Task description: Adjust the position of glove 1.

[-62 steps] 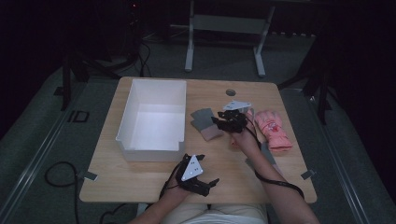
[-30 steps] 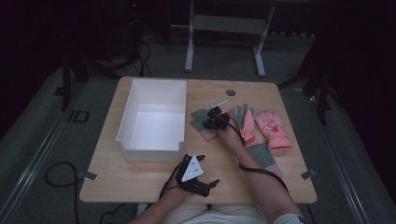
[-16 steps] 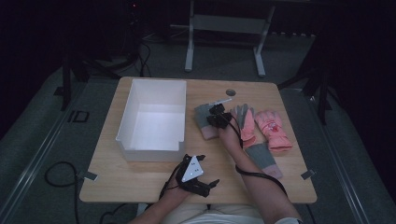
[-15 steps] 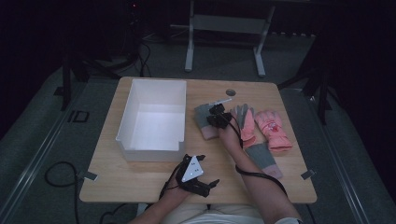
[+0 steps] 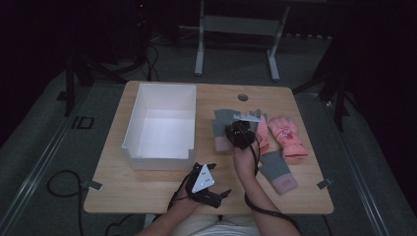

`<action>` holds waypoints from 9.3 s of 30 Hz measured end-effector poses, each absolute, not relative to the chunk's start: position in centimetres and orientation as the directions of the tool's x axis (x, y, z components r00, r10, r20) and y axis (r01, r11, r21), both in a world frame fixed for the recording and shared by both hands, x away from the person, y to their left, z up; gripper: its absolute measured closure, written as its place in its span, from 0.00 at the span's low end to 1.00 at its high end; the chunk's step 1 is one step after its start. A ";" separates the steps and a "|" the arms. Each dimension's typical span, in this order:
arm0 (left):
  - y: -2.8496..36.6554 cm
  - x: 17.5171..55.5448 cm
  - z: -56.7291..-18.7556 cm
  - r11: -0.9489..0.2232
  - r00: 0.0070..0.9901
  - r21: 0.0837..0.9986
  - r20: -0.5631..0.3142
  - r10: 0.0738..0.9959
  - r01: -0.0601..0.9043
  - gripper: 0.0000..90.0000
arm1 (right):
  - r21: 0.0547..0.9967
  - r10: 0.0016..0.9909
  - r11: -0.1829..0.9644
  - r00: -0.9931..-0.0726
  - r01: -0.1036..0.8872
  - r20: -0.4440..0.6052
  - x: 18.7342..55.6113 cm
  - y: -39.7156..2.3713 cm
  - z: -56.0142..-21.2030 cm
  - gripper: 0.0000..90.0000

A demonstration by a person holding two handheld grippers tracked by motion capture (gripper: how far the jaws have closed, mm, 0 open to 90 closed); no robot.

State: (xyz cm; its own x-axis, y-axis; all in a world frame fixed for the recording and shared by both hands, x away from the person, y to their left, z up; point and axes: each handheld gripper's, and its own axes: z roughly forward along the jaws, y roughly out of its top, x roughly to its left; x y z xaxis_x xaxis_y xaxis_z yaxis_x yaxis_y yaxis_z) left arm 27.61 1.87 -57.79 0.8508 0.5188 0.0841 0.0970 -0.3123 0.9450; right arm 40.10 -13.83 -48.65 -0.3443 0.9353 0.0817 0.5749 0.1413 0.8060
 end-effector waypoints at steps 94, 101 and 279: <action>1.9 27.5 -57.8 -0.306 0.850 0.948 0.084 0.521 0.093 0.03 | 0.715 0.899 0.326 -0.437 0.618 -0.033 33.6 -31.9 -52.7 0.97; 1.9 27.4 -57.8 -0.312 0.850 0.946 0.095 0.519 0.084 0.03 | 0.777 0.940 0.206 -0.341 0.595 0.011 31.2 -31.2 -50.1 0.97; 1.7 26.7 -57.9 -0.314 0.860 0.949 0.148 0.489 0.015 0.03 | 0.651 0.853 0.392 -0.522 0.650 0.006 34.1 -15.4 -55.0 1.00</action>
